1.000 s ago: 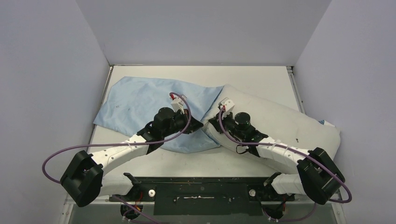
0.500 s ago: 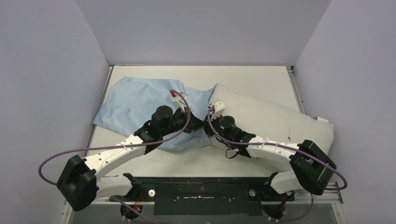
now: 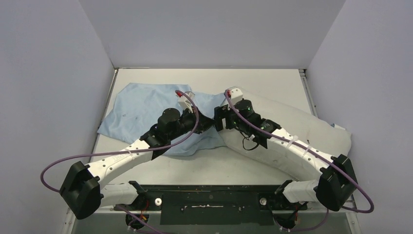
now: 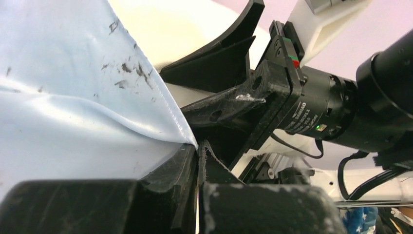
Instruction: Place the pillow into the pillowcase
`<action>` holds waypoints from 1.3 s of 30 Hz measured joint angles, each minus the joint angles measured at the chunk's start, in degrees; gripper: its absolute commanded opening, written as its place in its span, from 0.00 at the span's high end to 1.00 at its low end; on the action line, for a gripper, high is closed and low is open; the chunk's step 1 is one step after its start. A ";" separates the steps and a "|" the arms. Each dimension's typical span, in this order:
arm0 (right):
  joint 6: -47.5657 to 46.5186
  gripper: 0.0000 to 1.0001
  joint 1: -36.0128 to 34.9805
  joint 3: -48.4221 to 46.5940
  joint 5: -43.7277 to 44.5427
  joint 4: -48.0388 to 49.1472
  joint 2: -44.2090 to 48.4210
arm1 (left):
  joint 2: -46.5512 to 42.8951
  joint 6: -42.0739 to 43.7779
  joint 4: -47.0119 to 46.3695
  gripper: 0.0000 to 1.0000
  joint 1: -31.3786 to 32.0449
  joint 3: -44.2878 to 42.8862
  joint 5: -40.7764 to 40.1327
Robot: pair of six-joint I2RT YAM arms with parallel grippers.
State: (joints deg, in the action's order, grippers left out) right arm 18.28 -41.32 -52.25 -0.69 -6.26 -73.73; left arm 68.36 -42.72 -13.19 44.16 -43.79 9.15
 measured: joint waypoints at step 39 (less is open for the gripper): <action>-16.96 0.93 29.68 -21.55 -35.76 -11.23 -26.64 | 26.93 14.97 27.63 0.47 -10.84 -37.55 1.66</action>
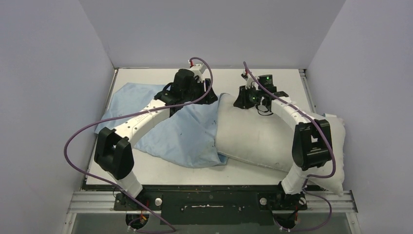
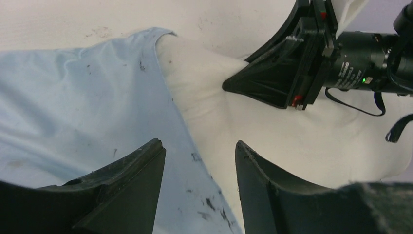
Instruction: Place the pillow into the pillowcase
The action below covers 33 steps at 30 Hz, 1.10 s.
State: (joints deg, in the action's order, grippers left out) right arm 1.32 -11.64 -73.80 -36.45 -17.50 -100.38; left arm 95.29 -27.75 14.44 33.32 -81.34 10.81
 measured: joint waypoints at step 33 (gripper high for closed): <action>10.16 1.00 -6.25 13.46 1.95 14.56 8.74 | 16.59 0.94 0.74 1.00 0.52 -8.98 0.37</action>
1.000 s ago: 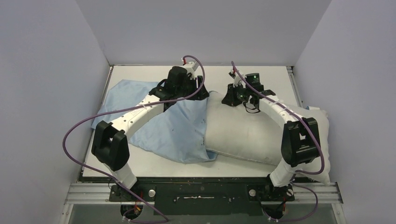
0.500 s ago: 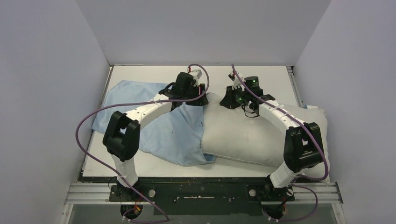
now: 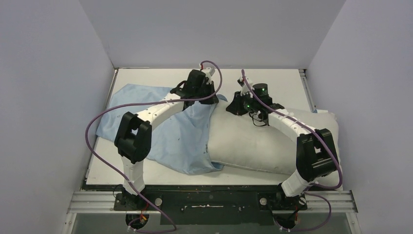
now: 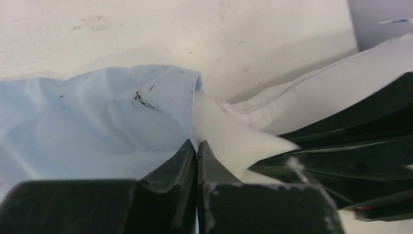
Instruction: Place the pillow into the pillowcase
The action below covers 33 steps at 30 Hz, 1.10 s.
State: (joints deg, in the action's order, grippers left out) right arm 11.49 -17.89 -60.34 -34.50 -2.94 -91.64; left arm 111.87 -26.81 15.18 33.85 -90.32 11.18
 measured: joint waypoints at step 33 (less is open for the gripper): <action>21.77 0.44 -1.99 12.72 21.38 23.67 6.51 | -9.60 -4.02 0.68 0.63 5.01 -1.79 1.31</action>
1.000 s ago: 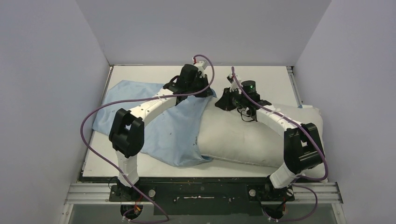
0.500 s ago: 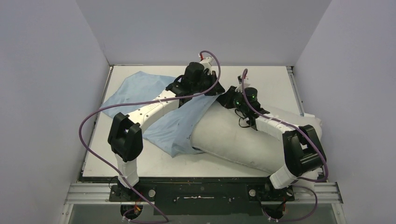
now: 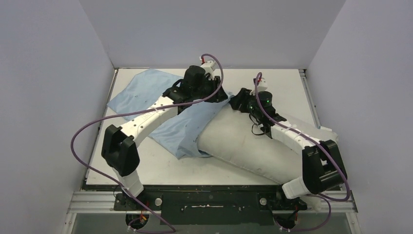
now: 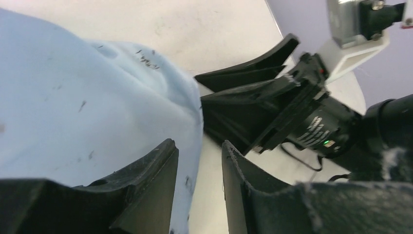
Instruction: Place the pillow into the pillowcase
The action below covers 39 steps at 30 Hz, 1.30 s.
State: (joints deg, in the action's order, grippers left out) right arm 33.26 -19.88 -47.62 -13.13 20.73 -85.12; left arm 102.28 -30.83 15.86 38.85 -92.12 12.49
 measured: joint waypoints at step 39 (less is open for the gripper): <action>-44.72 0.57 -30.58 -2.25 8.00 -32.59 12.66 | -28.17 1.42 4.33 0.51 -0.31 35.26 -2.78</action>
State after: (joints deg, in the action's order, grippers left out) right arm -11.46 -50.46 -49.87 -5.13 -11.86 -72.47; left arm 74.11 -29.41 20.18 38.54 -56.86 9.72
